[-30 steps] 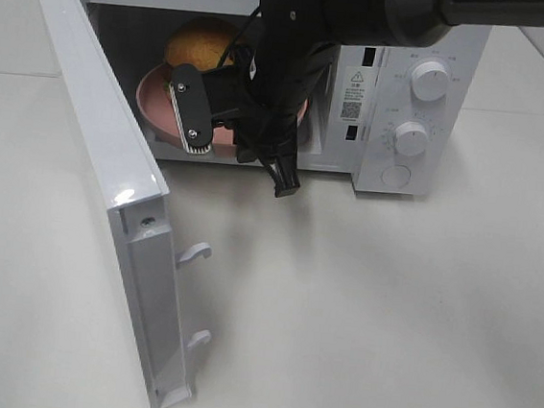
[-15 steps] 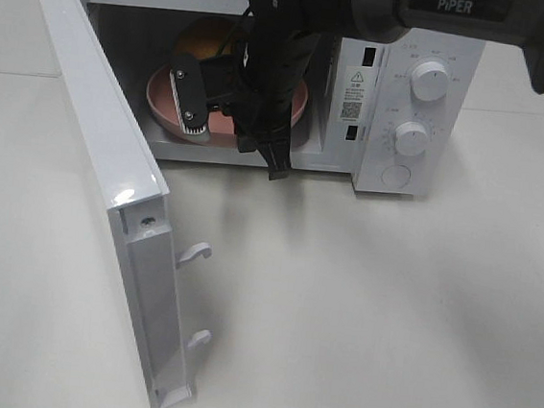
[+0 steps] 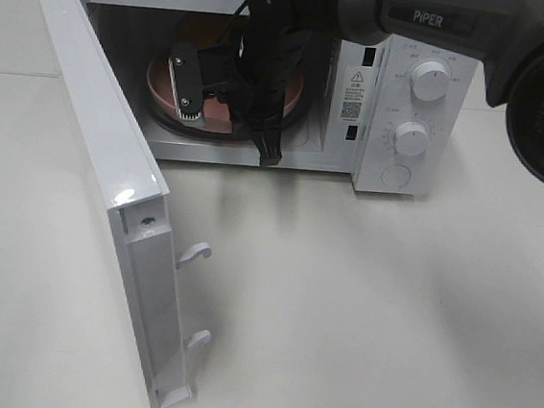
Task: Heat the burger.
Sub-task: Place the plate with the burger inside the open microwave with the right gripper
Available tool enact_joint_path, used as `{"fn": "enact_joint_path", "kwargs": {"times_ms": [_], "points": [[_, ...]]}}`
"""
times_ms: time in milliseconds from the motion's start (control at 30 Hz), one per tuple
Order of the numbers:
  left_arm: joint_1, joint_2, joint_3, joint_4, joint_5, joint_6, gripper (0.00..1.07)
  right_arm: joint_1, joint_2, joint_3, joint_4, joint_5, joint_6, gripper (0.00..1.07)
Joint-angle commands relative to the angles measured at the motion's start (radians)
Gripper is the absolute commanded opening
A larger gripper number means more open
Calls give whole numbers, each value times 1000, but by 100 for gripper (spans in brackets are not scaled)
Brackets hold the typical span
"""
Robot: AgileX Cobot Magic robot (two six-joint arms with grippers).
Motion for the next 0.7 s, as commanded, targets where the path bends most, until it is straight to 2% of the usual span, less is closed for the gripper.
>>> {"fn": "enact_joint_path", "kwargs": {"times_ms": [33, 433, 700], "points": [[2, -16, 2, -8, -8, -1, 100, -1, -8, -22, -6, -50, -21, 0], [2, -16, 2, -8, -8, -1, 100, 0, 24, -32, -7, -75, -22, 0], [2, -16, 2, -8, -8, -1, 100, 1, 49, -87, -2, -81, -29, 0]]}}
